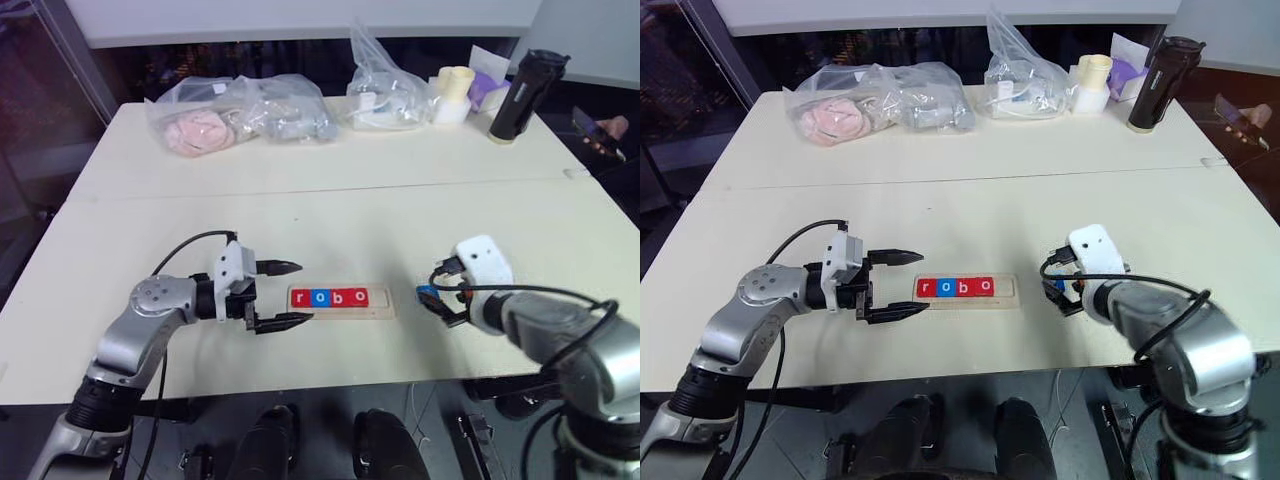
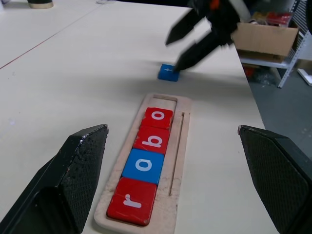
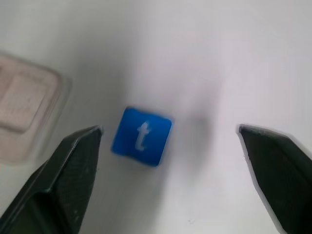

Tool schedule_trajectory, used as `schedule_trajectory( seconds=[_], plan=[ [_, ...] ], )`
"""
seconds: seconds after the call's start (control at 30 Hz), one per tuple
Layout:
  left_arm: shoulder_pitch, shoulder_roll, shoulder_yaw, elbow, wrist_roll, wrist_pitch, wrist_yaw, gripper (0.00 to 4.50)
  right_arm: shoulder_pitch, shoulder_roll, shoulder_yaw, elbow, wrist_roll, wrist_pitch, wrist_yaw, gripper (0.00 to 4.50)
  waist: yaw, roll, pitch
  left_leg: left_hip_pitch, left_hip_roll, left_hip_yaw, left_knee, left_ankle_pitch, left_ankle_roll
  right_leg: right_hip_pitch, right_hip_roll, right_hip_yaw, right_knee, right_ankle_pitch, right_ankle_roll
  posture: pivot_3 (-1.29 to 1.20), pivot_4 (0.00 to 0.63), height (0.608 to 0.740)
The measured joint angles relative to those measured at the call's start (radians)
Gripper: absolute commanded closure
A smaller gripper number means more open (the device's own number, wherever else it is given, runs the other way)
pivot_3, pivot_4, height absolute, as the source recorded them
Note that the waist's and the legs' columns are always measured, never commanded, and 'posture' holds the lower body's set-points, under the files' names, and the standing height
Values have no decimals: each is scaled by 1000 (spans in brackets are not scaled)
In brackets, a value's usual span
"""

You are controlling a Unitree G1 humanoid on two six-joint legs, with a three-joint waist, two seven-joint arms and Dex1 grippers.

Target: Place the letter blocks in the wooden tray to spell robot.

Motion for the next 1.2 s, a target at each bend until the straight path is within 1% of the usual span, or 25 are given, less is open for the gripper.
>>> schedule_trajectory(
  seconds=[0.03, 0.13, 0.23, 0.33, 0.43, 0.5, 0.67, 0.83, 0.87, 0.9, 1.03, 1.07, 1.2],
  plan=[
    [-1, 0, 0, 0, 0, 0, 1, 0, 3, -68, 34, 10, 7, -48, 59, 40, 0, 0, 0, 0, 0, 0, 0, 0, 0, 0, 0, 0, 0, 0, 1, 0, 150, 725],
    [-3, 1, 0, 1, 2, 0, 2, 0, 52, -316, 161, 102, -58, -387, 319, 40, 2, -1, 1, 0, -1, 1, 0, -1, 1, 1, 0, -1, -2, -1, 3, 0, 150, 725],
    [-5, 1, 0, 1, 3, 2, 3, 0, 66, -387, 228, 264, -161, -749, 530, 40, -2, -2, 1, 0, -1, 3, 0, -1, 2, 2, -1, -1, -3, -1, 3, 0, 150, 725],
    [-7, 2, 0, 1, 3, 4, 4, 0, 64, -393, 261, 406, -233, -1016, 680, 40, -1, -3, 1, 0, -1, 3, 0, -1, 2, 1, -1, -1, -2, -1, 3, 0, 150, 725],
    [-7, 3, 1, 0, 3, 6, 6, 0, 10, -382, 307, 539, -286, -1156, 786, 40, -2, -2, 1, 0, 0, 2, 1, -1, 2, 1, -1, -1, -1, -1, 3, 0, 150, 725],
    [-5, 6, 2, -3, 2, 8, 7, 0, -43, -353, 334, 635, -320, -1224, 845, 40, -3, -2, 2, 0, 0, 2, 1, -1, 2, 1, -1, 0, -1, -1, 2, 0, 150, 725],
    [4, 12, 4, -20, 1, 14, 14, 0, -111, -280, 368, 782, -385, -1305, 906, 40, 2, -2, 2, 0, 0, 1, 1, -1, 1, 1, -2, 0, -1, -1, 2, 0, 150, 725],
    [11, 19, 4, -21, 0, 27, 23, 0, -132, -256, 365, 843, -408, -1338, 939, 40, 13, -2, 2, 0, -1, 1, 2, -1, 1, 1, -2, 1, -1, -1, 2, 0, 150, 725],
    [11, 19, 4, -21, 0, 27, 25, 0, -136, -253, 365, 851, -410, -1341, 944, 560, 14, -2, 2, 0, -1, 1, 2, -1, 1, 1, -1, 1, -1, -1, 2, 0, 150, 725],
    [11, 19, 4, -22, 0, 27, 27, 0, -137, -249, 365, 857, -413, -1347, 953, 879, 15, -2, 2, 0, 0, 1, 2, -1, 1, 1, -1, 1, -1, -1, 1, 0, 150, 725],
    [11, 20, 4, -22, -1, 27, 29, 0, -137, -237, 365, 869, -416, -1358, 968, 2964, 16, -2, 2, 0, 0, 1, 4, -2, 1, 2, -1, 1, 0, 0, 0, 0, 150, 725],
    [11, 20, 4, -22, -1, 27, 29, 0, -137, -236, 364, 869, -418, -1361, 970, 3381, 17, -2, 2, 0, 0, 1, 5, -2, 1, 2, -1, 1, 0, 0, 0, 0, 150, 725],
    [11, 21, 5, -23, -1, 28, 29, 0, -141, -232, 360, 867, -427, -1361, 969, 3370, 20, -2, 2, 0, 0, 1, 6, -2, 1, 2, -1, 1, 0, 0, 0, 0, 150, 725]
  ],
)
